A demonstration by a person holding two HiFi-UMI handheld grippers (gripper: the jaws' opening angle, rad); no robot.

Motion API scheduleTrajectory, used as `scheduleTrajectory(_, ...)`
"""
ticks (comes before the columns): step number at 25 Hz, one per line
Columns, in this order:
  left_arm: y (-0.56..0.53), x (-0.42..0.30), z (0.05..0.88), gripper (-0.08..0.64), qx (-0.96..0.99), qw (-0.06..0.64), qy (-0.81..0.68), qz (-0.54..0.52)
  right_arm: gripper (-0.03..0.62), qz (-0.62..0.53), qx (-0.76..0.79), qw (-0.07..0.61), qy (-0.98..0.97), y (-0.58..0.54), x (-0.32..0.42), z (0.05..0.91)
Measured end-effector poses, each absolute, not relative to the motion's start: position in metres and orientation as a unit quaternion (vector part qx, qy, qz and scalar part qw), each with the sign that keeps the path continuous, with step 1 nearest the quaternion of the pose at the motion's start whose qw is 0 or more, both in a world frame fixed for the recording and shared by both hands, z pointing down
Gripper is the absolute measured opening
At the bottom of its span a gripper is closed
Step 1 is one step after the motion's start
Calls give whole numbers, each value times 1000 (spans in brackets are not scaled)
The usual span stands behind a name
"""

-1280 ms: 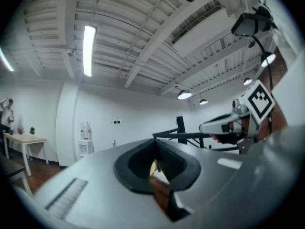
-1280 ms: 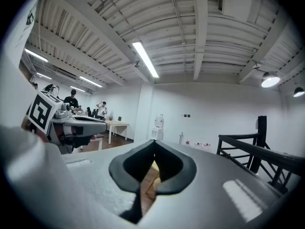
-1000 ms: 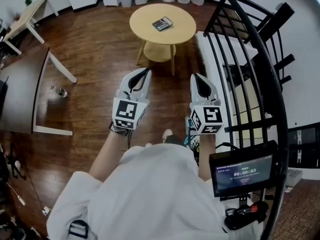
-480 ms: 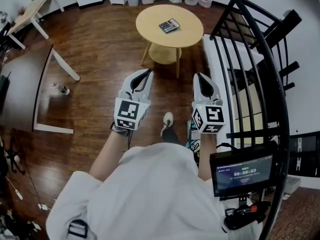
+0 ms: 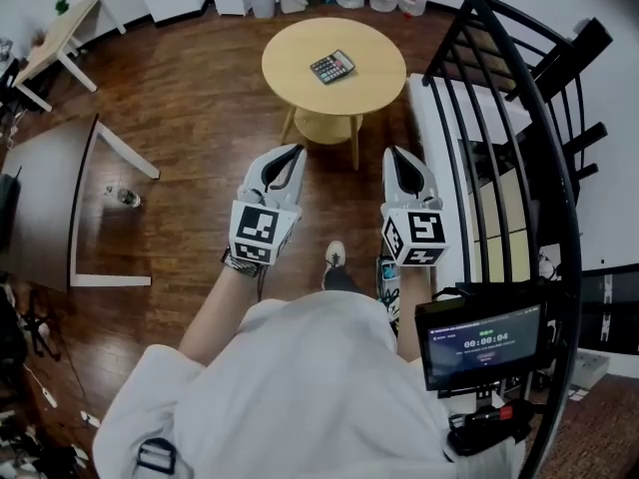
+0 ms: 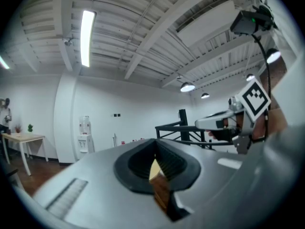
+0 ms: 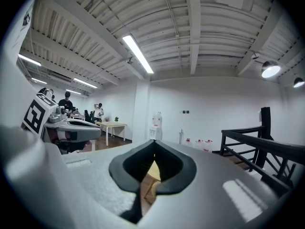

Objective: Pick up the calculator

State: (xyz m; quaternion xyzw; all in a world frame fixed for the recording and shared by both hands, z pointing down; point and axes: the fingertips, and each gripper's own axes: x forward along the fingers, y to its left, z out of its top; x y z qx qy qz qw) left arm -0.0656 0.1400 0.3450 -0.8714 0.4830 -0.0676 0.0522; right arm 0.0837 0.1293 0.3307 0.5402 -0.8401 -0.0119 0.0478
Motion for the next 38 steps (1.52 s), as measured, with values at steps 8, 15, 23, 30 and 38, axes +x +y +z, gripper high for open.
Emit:
scheduleTrajectory(8,53,-38,336,6,-858,51,508,-61,2,-9,527,57,-848,44,113,330)
scheduleTrajectory(15,-6,-22,332,6,-846,46,527,-62,2,-19,512,63,-857,-15,128,325)
scheduleTrajectory(23,-42,-29,331,6,-835,39,546,-63,2,27,522,53,-851,-52,135,328)
scheduleTrajectory(30,-78,-37,362,6,-836,12,543,-79,2,63,524,75,-846,-91,130,351)
scheduleTrajectory(38,-150,-47,367,18,-841,-2,534,-86,2,69,537,91,-836,-155,115,354)
